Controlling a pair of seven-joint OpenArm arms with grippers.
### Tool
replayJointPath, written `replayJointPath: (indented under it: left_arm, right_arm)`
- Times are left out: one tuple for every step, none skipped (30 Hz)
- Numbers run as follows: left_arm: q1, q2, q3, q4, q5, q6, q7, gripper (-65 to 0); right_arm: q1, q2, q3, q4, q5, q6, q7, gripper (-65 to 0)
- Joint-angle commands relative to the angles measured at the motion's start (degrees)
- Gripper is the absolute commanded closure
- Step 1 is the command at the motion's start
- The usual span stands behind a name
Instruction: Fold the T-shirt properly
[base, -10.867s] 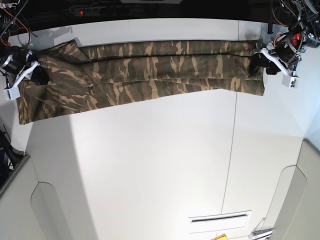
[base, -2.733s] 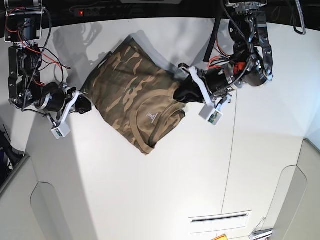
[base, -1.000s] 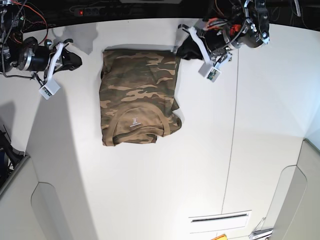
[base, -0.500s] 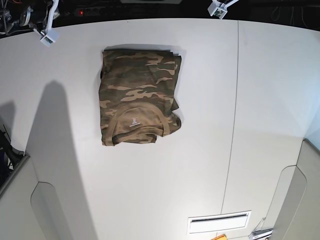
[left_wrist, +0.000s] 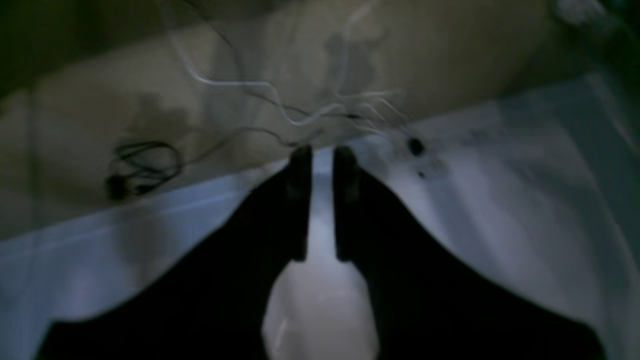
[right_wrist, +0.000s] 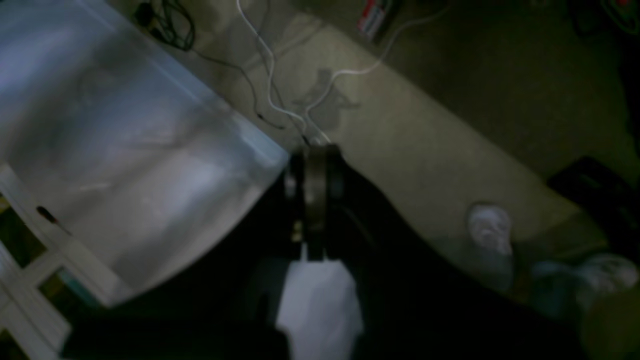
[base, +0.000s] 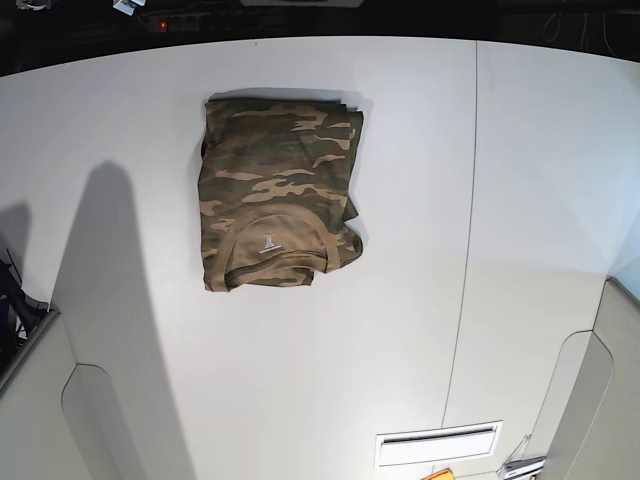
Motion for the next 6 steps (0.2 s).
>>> replayJointPath:
  left_arm:
    - [0.7, -0.2, 1.1, -0.9, 1.3, -0.2, -0.9, -8.4]
    - [0.3, -0.2, 2.6, -2.1, 2.5, -0.2, -2.4, -8.4]
    - [-0.4, -0.2, 4.3, -3.5, 3.4, -0.2, -3.3, -8.4]
    - [-1.3, -0.1, 6.1, -4.8, 4.0, -0.2, -4.0, -8.4]
    - [-2.3, -0.1, 7.8, -6.2, 4.2, -0.1, -4.6, -8.4]
    - [-3.4, 0.2, 9.5, -7.6, 4.2, 0.4, -4.9, -8.4]
  right_arm:
    - [-0.4, 0.7, -1.6, -0.8, -1.3, 0.2, 2.1, 0.0]
    - [0.0, 0.7, -3.7, -2.2, -3.5, 0.2, 4.9, 0.0]
    - [0.9, 0.4, -5.7, -3.9, -5.9, 0.2, 6.7, 0.0]
    - [2.1, -0.2, -7.6, -5.7, -8.5, 0.2, 7.4, 0.0]
    - [3.6, -0.8, -9.3, -7.7, -10.6, 0.2, 7.8, 0.0]
    - [5.2, -1.5, -10.8, -9.9, -12.0, 0.2, 7.8, 0.0]
